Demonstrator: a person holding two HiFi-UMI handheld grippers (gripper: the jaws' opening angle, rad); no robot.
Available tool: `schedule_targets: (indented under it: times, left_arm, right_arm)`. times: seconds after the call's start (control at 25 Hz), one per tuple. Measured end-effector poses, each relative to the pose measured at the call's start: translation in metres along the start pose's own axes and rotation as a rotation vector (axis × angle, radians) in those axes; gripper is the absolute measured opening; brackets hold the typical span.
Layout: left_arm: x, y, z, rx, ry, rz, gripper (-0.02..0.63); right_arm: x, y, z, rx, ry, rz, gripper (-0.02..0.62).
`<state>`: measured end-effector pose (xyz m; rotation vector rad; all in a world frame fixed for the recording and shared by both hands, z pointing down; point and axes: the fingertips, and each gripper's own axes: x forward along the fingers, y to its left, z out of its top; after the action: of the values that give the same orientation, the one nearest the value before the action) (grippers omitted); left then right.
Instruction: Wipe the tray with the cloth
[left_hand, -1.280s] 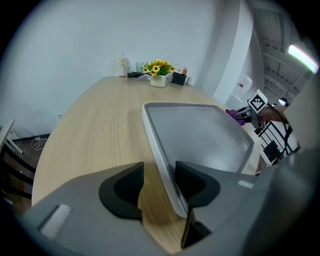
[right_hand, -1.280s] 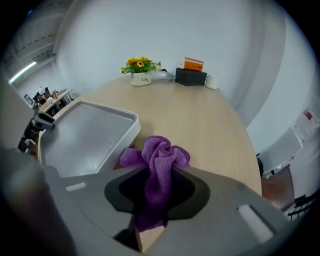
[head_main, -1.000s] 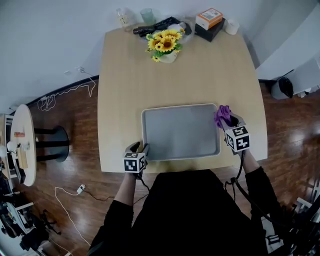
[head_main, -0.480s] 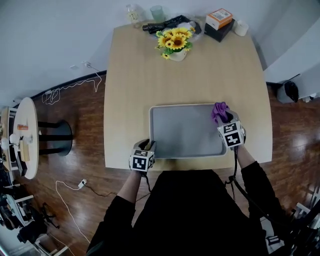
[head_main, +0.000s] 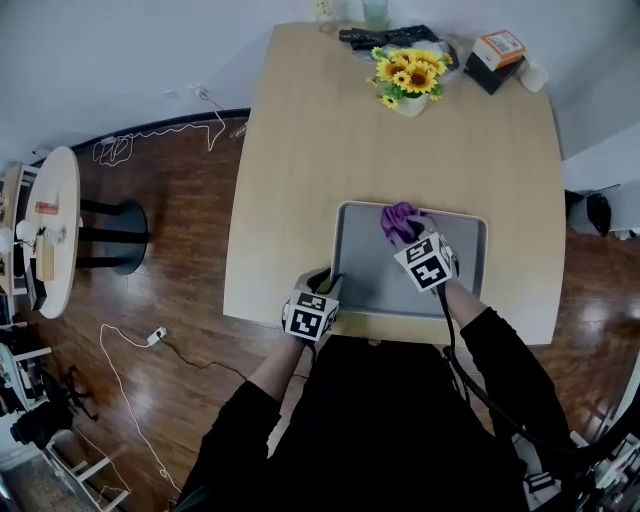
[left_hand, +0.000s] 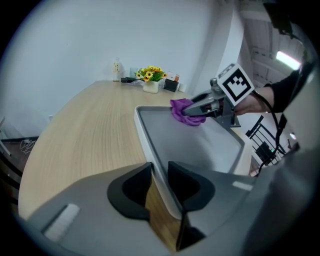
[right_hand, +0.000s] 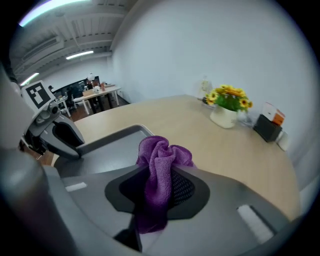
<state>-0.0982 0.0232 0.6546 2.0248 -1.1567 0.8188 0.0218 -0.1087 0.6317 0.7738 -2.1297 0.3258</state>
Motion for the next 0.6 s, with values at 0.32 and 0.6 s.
schedule_targets:
  times: [0.32, 0.6]
  left_arm:
    - [-0.002, 0.000, 0.001, 0.005, -0.038, 0.001, 0.087]
    - [-0.009, 0.010, -0.004, -0.075, -0.061, 0.014, 0.083]
  right_arm:
    - [0.054, 0.087, 0.074, -0.089, -0.034, 0.085, 0.089]
    - [0.021, 0.055, 0.030, -0.087, 0.006, 0.095, 0.091]
